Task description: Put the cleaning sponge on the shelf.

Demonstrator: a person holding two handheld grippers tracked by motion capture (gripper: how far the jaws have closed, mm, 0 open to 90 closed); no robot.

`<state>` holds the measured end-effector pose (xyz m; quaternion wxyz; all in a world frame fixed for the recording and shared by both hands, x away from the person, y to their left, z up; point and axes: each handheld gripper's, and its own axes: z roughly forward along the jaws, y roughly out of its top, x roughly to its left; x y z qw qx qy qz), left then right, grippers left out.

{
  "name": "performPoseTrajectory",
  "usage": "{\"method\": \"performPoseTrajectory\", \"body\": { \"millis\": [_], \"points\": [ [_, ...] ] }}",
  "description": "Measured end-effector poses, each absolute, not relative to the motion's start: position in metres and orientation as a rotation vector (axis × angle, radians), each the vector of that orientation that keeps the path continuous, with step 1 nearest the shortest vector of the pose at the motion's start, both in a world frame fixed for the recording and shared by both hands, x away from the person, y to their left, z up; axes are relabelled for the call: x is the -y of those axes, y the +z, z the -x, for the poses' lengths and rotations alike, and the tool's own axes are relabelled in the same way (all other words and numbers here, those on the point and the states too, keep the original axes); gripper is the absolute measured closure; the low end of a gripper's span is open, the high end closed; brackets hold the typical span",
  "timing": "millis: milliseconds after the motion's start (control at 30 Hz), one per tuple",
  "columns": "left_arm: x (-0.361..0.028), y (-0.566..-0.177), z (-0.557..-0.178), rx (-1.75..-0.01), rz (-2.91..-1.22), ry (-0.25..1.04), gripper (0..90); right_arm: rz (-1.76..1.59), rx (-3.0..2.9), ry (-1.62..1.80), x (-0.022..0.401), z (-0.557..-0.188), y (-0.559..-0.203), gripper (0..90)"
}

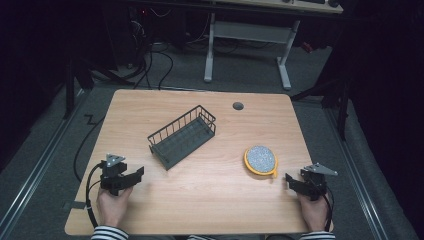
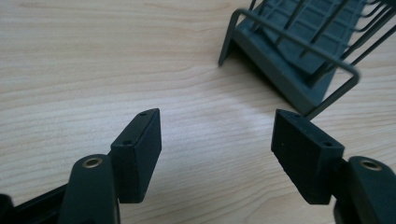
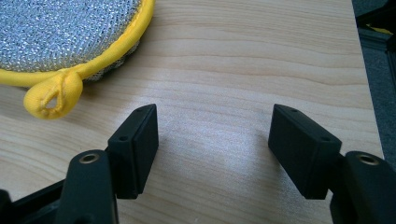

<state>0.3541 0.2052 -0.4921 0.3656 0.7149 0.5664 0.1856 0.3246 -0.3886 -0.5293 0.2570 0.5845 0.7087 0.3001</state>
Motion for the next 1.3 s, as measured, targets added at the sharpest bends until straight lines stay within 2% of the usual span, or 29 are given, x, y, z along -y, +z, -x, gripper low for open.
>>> {"method": "performPoseTrajectory", "body": {
  "millis": [333, 733, 1300],
  "points": [
    [-0.201, -0.459, -0.362, -1.434, -1.818, 0.465, 35.0, -1.585, -1.922, 0.815, 0.388, -0.324, -0.529, 33.6],
    [-0.180, -0.426, -0.391, -1.372, -1.856, 0.463, 33.6, -1.588, -1.920, 0.814, 0.388, -0.324, -0.529, 33.8],
    [-0.158, -0.424, -0.446, -1.479, -1.947, 0.468, 37.3, -1.585, -1.923, 0.814, 0.389, -0.324, -0.529, 33.7]
  ]
}}
